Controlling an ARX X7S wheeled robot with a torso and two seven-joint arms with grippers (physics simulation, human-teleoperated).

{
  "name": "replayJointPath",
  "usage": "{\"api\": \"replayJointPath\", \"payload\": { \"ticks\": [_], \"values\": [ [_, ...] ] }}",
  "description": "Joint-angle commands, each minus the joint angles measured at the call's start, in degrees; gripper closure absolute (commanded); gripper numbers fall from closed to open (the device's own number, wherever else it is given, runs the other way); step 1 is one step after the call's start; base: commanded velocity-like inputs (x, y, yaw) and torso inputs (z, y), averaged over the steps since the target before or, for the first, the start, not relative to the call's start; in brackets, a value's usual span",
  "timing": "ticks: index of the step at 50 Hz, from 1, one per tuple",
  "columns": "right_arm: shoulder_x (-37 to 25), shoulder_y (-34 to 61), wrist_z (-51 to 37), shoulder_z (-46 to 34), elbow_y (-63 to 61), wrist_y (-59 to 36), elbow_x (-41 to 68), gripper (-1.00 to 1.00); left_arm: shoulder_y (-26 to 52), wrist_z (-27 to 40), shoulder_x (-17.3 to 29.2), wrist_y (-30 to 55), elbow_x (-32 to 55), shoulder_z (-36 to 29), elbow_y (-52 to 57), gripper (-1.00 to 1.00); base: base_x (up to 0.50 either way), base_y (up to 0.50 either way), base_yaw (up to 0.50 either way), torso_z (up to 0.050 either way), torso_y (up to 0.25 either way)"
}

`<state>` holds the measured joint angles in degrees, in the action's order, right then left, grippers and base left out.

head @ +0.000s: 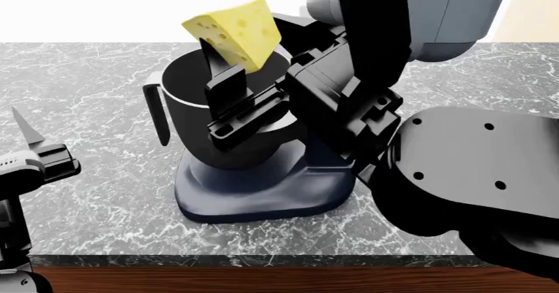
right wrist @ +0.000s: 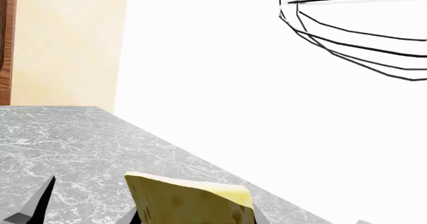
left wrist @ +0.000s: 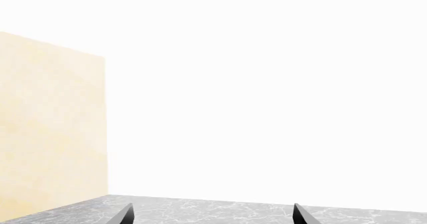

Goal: Place the cheese in the stand mixer bowl.

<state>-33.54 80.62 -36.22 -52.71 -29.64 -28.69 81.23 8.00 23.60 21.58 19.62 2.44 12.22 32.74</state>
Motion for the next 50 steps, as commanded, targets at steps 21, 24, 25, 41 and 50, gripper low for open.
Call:
{"api": "replayJointPath", "payload": {
  "ticks": [21,24,25,41,50],
  "values": [
    [1.3,-2.0,2.9,-0.2,0.6,0.3,-5.4,1.00,-0.2,-3.1,-1.1,-0.5,3.6,2.0,0.0,-1.00,0.00,0.00,0.00,0.000,0.000],
    [1.3,-2.1,2.9,-0.2,0.7,0.4,-5.6,1.00,-0.4,-3.0,-1.1,-0.6,3.7,2.1,-0.1,-1.00,0.00,0.00,0.00,0.000,0.000],
    [1.3,-2.2,2.9,-0.2,0.7,0.4,-5.8,1.00,-0.4,-3.0,-1.1,-0.7,3.7,2.1,-0.1,-1.00,0.00,0.00,0.00,0.000,0.000],
    [3.3,-1.4,2.3,-0.8,2.1,0.0,-6.4,1.00,-0.8,-2.8,-1.0,-0.7,4.0,2.2,0.1,-1.00,0.00,0.00,0.00,0.000,0.000],
    [5.5,-0.1,2.5,-1.1,3.7,-0.4,-6.6,1.00,-0.6,-2.7,-0.8,-0.6,4.1,2.1,0.2,-1.00,0.00,0.00,0.00,0.000,0.000]
  ]
}}
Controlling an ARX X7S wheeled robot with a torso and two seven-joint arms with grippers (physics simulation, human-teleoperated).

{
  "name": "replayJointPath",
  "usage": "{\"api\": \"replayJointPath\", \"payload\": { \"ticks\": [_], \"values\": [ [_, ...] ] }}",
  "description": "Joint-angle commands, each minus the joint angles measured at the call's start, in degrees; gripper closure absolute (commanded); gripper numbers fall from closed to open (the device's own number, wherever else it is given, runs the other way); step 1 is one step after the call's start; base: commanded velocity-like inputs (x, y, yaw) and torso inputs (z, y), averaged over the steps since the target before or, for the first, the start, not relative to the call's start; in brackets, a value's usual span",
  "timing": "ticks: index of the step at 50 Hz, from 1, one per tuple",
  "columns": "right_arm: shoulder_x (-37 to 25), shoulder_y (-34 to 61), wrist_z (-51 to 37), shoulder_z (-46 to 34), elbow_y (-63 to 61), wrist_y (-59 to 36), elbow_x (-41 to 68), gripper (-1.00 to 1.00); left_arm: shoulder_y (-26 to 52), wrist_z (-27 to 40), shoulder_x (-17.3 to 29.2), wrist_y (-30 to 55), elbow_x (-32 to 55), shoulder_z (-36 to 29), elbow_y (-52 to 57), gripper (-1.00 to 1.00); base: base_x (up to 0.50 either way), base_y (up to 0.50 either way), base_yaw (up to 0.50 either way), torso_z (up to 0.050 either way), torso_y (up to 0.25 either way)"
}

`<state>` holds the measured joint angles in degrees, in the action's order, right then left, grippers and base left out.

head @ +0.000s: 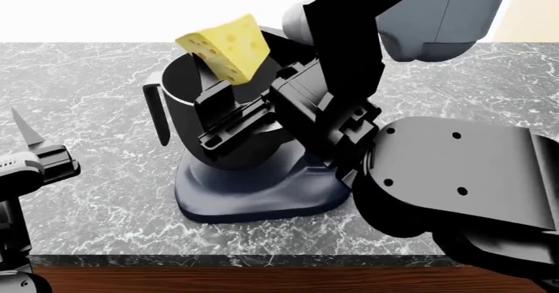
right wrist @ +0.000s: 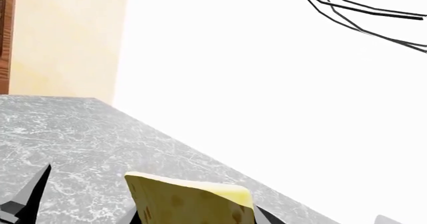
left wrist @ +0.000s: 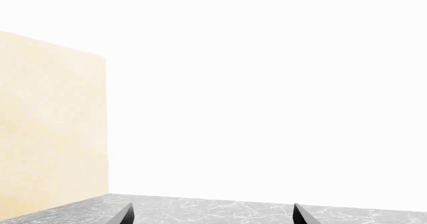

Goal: Place the cheese in the stand mixer bowl.

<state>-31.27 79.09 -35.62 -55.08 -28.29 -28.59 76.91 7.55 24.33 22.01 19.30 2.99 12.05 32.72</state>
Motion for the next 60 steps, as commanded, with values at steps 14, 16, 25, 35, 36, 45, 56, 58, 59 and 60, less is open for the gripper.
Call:
{"api": "replayJointPath", "payload": {
  "ticks": [14,16,25,35,36,45,56,58,59,60],
  "values": [
    [5.8,3.2,2.0,1.1,7.2,-0.4,-4.6,1.00,-0.2,-3.3,-1.1,-0.3,3.8,2.4,0.3,-1.00,0.00,0.00,0.00,0.000,0.000],
    [6.1,3.4,2.1,1.1,8.1,-0.3,-4.9,1.00,-0.3,-3.3,-1.1,-0.4,3.8,2.4,0.1,-1.00,0.00,0.00,0.00,0.000,0.000],
    [6.4,3.2,2.4,0.8,9.1,-0.5,-4.4,1.00,-0.7,-3.1,-1.1,-0.8,4.0,2.5,-0.1,-1.00,0.00,0.00,0.00,0.000,0.001],
    [6.7,2.8,2.6,0.4,8.9,-0.7,-4.3,-1.00,-0.9,-3.0,-1.1,-1.1,4.1,2.6,-0.3,-1.00,0.00,0.00,0.00,0.000,0.000],
    [6.7,2.8,2.6,0.4,8.9,-0.7,-4.3,-1.00,-0.9,-3.0,-1.1,-1.1,4.1,2.6,-0.3,-1.00,0.00,0.00,0.00,0.000,0.000],
    [6.7,2.8,2.6,0.2,8.3,-1.0,-3.6,-1.00,-0.8,-2.9,-0.9,-0.8,4.3,2.7,0.0,-1.00,0.00,0.00,0.00,0.000,0.000],
    [6.0,3.0,2.6,0.7,6.5,-1.1,-2.4,-1.00,-0.7,-2.8,-0.7,-0.9,4.3,2.4,-0.1,-1.00,0.00,0.00,0.00,0.000,0.000],
    [5.8,3.0,2.5,0.9,6.2,-1.1,-2.0,-1.00,-0.7,-2.8,-0.7,-0.9,4.2,2.3,-0.1,-1.00,0.00,0.00,0.00,0.000,0.000],
    [5.4,3.2,2.2,1.3,5.3,-1.2,-1.3,-1.00,-0.7,-2.7,-0.7,-0.9,4.2,2.3,-0.1,-1.00,0.00,0.00,0.00,0.000,0.000],
    [5.2,3.5,2.1,1.6,4.6,-1.3,-0.8,-1.00,-0.8,-2.8,-0.7,-1.0,4.3,2.3,-0.3,-1.00,0.00,0.00,0.00,0.000,0.000]
  ]
}}
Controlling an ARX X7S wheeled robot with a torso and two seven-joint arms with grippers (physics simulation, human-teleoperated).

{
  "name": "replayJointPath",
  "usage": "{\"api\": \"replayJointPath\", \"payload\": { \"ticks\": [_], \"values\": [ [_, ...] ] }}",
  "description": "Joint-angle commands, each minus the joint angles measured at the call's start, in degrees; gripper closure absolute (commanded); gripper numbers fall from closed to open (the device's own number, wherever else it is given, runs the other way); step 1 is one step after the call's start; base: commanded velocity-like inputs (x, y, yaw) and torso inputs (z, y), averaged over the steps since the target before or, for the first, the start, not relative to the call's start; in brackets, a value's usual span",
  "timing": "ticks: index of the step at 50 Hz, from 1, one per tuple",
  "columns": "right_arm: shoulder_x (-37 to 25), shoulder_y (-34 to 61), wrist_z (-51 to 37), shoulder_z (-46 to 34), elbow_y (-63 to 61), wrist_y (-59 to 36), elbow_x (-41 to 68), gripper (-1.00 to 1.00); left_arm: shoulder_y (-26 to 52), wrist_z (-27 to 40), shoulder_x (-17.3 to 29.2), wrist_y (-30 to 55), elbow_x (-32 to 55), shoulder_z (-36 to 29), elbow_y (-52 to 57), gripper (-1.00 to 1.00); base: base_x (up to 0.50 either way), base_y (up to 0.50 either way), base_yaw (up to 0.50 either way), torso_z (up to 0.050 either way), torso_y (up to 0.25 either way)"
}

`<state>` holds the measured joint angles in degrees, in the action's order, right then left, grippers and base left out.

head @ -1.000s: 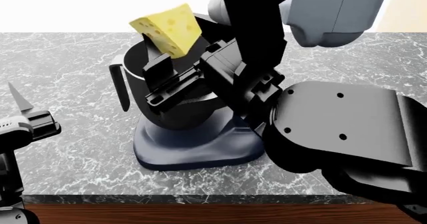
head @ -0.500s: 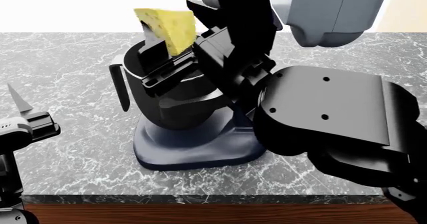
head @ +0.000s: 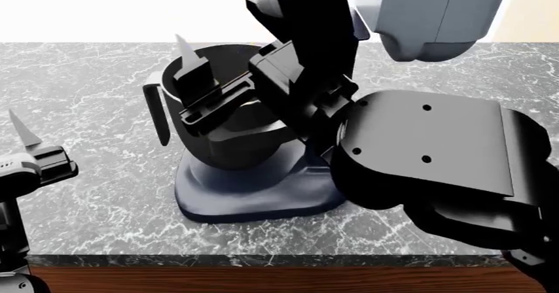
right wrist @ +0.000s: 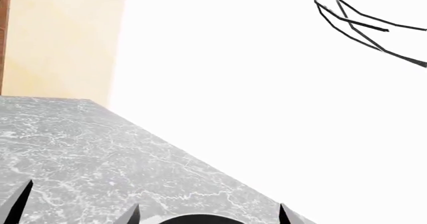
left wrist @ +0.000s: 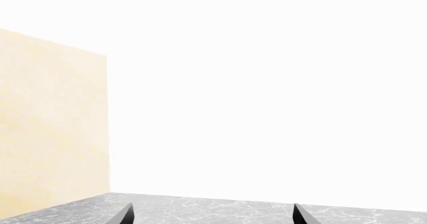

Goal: Place the cheese in the stand mixer bowl.

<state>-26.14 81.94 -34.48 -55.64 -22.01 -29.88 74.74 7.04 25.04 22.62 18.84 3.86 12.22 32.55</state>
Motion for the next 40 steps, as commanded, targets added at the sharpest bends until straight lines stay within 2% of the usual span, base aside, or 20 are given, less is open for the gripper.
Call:
{"api": "replayJointPath", "payload": {
  "ticks": [1,6,22,40],
  "values": [
    [-0.4,1.1,0.4,2.8,-2.9,-0.2,2.7,-1.00,-0.3,-3.4,-1.3,-0.6,3.3,2.1,-0.2,-1.00,0.00,0.00,0.00,0.000,0.000],
    [-2.1,2.1,-1.1,4.2,-6.5,-0.5,5.4,-1.00,-0.3,-3.3,-1.3,-0.5,3.4,2.0,0.0,-1.00,0.00,0.00,0.00,0.000,0.000],
    [-16.5,8.7,-8.3,15.7,-21.2,1.8,23.0,-1.00,0.6,-3.0,-0.7,1.3,3.4,1.5,1.7,-1.00,0.00,0.00,0.00,0.000,0.000],
    [-34.3,16.7,-11.0,28.7,-23.4,5.0,33.0,-1.00,3.1,-2.8,1.1,5.9,4.4,2.2,6.8,-1.00,0.00,0.00,0.00,0.000,0.000]
  ]
}}
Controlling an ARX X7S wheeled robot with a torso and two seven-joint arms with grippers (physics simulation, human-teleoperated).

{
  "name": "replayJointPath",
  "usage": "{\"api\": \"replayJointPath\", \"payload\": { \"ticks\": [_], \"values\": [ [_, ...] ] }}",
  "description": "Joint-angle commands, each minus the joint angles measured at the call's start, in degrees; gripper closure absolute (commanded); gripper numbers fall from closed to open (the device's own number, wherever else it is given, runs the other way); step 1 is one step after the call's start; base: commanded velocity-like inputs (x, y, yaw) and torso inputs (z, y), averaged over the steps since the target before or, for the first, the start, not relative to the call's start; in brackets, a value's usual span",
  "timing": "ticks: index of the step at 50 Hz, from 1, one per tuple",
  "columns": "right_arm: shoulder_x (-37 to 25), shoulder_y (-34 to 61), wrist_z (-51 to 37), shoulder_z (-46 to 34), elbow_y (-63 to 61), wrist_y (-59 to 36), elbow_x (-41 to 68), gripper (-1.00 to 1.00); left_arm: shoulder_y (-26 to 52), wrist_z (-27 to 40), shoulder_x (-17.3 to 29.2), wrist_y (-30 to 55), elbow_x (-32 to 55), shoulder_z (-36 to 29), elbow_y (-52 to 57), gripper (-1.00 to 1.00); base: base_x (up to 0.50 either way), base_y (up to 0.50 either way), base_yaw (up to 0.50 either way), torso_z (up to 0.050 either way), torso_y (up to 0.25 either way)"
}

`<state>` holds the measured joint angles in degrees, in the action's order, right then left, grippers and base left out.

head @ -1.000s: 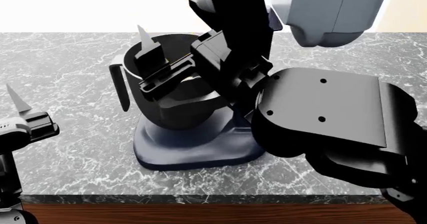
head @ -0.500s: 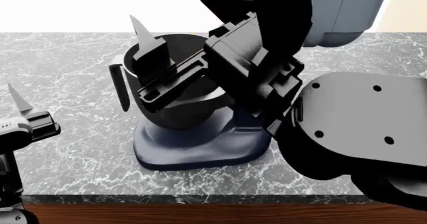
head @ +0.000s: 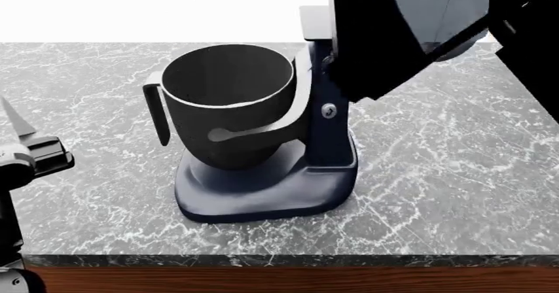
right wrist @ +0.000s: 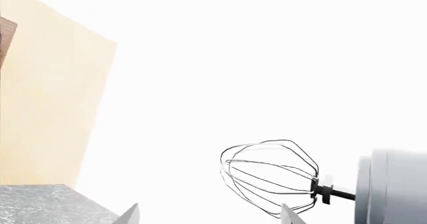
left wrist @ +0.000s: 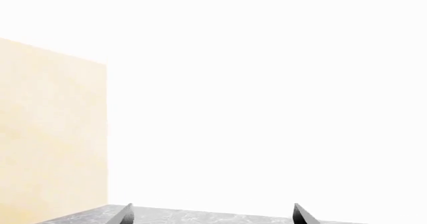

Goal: Place the cheese in the stand mixer bowl.

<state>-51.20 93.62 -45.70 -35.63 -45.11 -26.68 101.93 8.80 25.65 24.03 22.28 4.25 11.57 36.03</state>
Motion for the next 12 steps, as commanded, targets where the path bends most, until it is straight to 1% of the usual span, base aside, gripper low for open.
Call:
{"api": "replayJointPath", "payload": {
  "ticks": [1,6,8,12],
  "values": [
    [-10.0,5.6,0.3,9.3,0.1,1.7,6.1,-1.00,1.7,-3.5,-0.1,3.1,4.5,3.1,3.9,-1.00,0.00,0.00,0.00,0.000,0.000],
    [-12.7,7.5,0.4,11.4,1.4,1.6,6.5,-1.00,4.3,-3.7,1.5,6.4,5.9,4.2,7.5,-1.00,0.00,0.00,0.00,0.000,0.000],
    [-14.1,8.6,0.5,12.7,2.0,1.8,6.9,-1.00,5.9,-3.9,3.0,8.5,6.4,4.8,9.8,-1.00,0.00,0.00,0.00,0.000,0.000],
    [-16.3,9.9,0.6,14.4,3.0,2.2,8.3,-1.00,11.0,-4.2,5.5,14.4,9.6,7.3,14.6,-1.00,0.00,0.00,0.00,0.000,0.000]
  ]
}}
